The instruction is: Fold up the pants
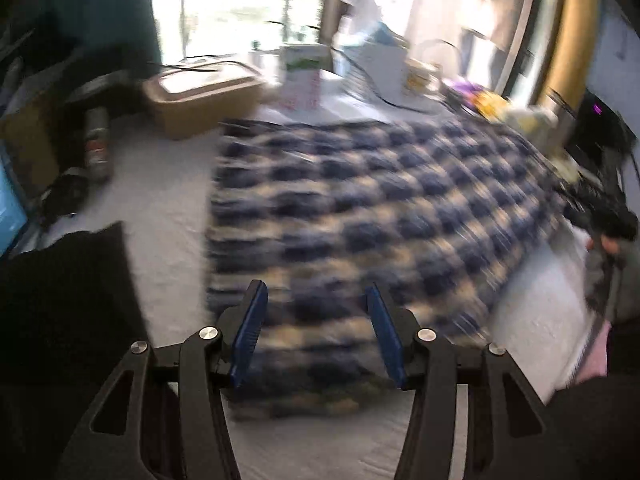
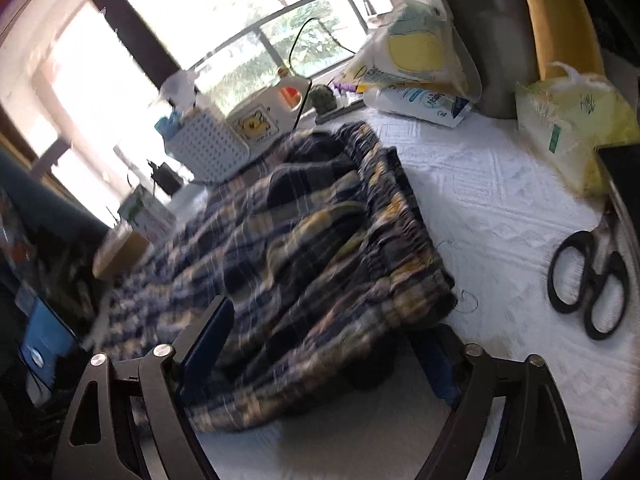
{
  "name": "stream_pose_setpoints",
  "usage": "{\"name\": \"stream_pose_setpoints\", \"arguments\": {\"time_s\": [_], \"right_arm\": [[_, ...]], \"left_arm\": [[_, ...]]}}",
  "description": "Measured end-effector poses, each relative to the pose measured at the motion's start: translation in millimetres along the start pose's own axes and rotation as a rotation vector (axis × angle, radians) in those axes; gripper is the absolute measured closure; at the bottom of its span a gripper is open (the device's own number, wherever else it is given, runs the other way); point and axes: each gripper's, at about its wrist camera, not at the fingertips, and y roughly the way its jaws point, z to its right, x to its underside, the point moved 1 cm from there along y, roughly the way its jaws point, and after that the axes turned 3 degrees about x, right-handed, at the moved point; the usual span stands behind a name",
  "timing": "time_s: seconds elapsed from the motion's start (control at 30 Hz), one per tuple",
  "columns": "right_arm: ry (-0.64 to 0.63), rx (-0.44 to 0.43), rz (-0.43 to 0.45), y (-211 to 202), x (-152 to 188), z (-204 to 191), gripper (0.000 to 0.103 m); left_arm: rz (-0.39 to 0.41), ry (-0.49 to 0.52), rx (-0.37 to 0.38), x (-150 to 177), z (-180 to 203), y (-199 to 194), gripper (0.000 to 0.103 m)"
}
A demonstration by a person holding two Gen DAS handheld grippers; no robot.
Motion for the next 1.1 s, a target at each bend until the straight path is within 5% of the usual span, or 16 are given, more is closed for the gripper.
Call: {"name": "stream_pose_setpoints", "arguments": {"time_s": [0.2, 0.33, 0.63, 1.1], "right_arm": [[0.07, -0.032, -0.004, 7.0, -5.5, 12.7, 0.075], [0.035, -0.043, 0.032, 1.2, -8.7, 5.8, 0.088], [-0.088, -0.044, 0.123, -26.1, -29.5, -35.2, 0.09], [-0.371, -0.127, 0.176, -37.1, -29.4, -161.6, 0.09]], "left_arm": [[0.014, -0.071, -0.069, -10.7, -25.9, 4.5, 0.051], [0.024, -0.1, -0.095, -17.2, -35.9, 4.7, 0.051], [0.044, -0.149, -0.134, -21.9, -54.1, 1.4, 0.051], [0.088, -0.167, -0.08, -14.5, -65.5, -7.7, 0.051]]}}
